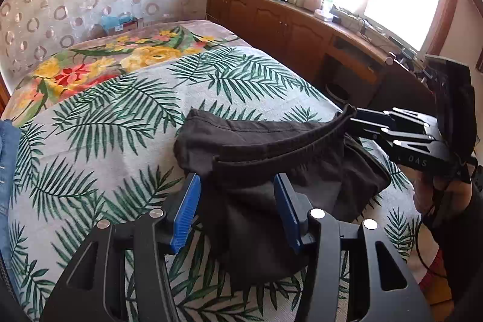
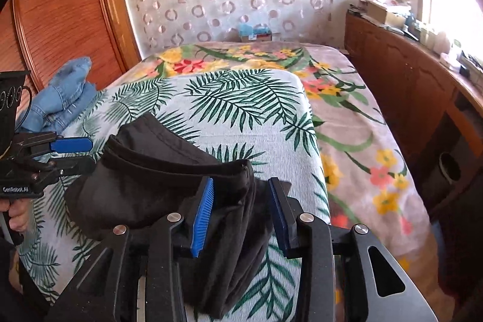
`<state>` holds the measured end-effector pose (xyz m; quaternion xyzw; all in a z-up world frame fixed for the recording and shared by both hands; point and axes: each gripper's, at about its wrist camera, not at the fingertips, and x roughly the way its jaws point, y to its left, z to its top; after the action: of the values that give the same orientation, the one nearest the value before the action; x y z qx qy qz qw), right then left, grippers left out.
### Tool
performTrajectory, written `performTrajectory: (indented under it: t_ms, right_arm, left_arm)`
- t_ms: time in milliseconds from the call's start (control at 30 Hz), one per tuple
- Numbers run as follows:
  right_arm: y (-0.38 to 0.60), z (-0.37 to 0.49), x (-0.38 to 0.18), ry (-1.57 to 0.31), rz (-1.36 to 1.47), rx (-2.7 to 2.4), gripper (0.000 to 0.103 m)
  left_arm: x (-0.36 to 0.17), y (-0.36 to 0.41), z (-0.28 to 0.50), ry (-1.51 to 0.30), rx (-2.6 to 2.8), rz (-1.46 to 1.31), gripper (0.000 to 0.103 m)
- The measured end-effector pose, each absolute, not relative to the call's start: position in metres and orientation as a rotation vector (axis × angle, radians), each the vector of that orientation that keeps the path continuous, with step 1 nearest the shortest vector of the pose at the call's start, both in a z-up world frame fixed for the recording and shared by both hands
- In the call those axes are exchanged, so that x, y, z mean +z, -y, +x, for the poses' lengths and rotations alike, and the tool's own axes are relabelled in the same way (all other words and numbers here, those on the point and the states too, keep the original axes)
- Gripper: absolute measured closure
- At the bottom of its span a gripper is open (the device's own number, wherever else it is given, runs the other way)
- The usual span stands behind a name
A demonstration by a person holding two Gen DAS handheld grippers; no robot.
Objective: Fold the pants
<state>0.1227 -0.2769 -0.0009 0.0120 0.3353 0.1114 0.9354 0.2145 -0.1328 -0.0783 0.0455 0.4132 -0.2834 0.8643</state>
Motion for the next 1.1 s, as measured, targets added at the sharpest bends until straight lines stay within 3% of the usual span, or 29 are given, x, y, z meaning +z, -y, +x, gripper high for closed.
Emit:
performTrajectory:
  t_ms: [67,100,233,267,300,333,633,933,1100]
  right_arm:
    - [0.277,0.13,-0.003,-0.708,0.019,0.245,0.065]
    - [0.279,0.134,-0.005,-0.72,0.027,0.249,0.065]
    - [0.285,0.138,-0.008,-0.739,0.059,0.268,0.065]
    - [0.287,0.136,-0.01,-0.739,0.067,0.274,0.069]
    - [0.287,0.136,-0.01,-0.742,0.075,0.288,0.093]
    - [0.287,0.136,-0.01,-0.749,0.073,0.304,0.097]
    - [0.291,0.122,0.003,-0.659,0.073,0.196,0.1]
    - [0.264,0.139,-0.008,-0.74,0.004,0.1,0.1]
    - [0.264,0.136,-0.002,-0.721,0.02,0.122,0.1]
  left_arm:
    - [-0.083,0.139,0.219,-0.885,-0.593,0.113,0.052]
    - [-0.084,0.142,0.221,-0.889,-0.601,0.12,0.061]
    - [-0.088,0.15,0.224,-0.893,-0.6,0.157,0.076]
    - [-0.088,0.151,0.224,-0.89,-0.608,0.158,0.082]
    - [-0.087,0.151,0.222,-0.884,-0.615,0.161,0.093]
    - [-0.084,0.152,0.221,-0.874,-0.618,0.166,0.094]
    - [-0.045,0.154,0.222,-0.733,-0.58,0.132,0.095]
    - [-0.068,0.161,0.243,-0.801,-0.525,0.125,0.095]
    - [-0.066,0.154,0.237,-0.825,-0.517,0.114,0.085]
